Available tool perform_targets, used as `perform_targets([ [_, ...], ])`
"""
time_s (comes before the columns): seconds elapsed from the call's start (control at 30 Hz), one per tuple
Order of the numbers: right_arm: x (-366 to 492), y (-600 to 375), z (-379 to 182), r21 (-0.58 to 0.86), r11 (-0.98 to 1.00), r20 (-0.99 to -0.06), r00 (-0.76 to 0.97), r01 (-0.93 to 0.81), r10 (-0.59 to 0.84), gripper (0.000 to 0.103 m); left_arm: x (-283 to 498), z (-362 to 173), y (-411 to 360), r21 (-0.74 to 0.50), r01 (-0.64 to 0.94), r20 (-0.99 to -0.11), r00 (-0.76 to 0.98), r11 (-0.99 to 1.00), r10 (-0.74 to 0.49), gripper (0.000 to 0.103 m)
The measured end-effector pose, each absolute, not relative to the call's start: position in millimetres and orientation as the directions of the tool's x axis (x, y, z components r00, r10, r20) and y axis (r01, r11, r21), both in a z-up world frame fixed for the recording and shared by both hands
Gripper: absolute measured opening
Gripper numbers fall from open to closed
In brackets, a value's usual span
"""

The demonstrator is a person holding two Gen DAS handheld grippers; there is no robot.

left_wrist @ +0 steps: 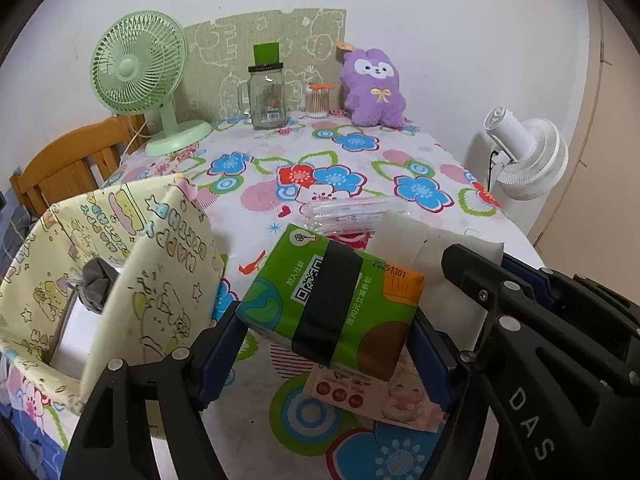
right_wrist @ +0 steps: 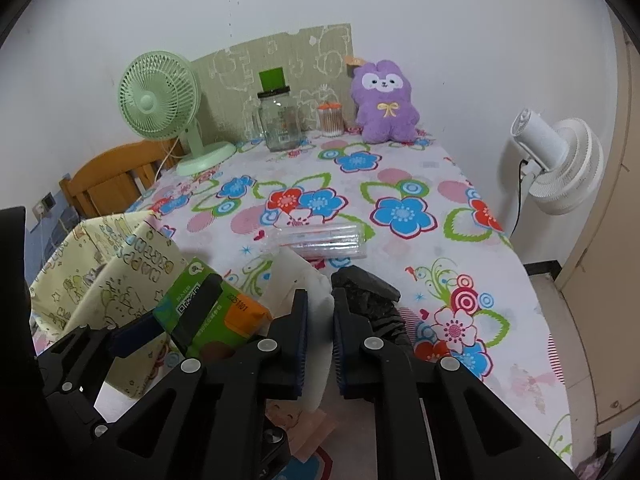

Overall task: Organize soft objects
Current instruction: 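Grasp the white folded tissue with the right gripper while the left holds the green pack, then carry the green pack and white tissue over the fabric box with both grippers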

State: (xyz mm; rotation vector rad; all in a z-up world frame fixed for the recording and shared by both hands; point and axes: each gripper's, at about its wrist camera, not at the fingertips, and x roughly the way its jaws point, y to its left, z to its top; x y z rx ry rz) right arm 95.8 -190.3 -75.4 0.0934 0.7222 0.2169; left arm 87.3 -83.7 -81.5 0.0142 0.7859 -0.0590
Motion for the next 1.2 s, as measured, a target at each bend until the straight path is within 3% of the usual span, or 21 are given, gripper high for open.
perform_targets([
  [1.2, 43, -177, 20, 0.078, 0.99, -0.553, 0.82, -0.121, 0.144, 0.013, 53, 6, -73, 0.006, 0.133, -0.633, 0.767, 0.991, -0.099, 0.08],
])
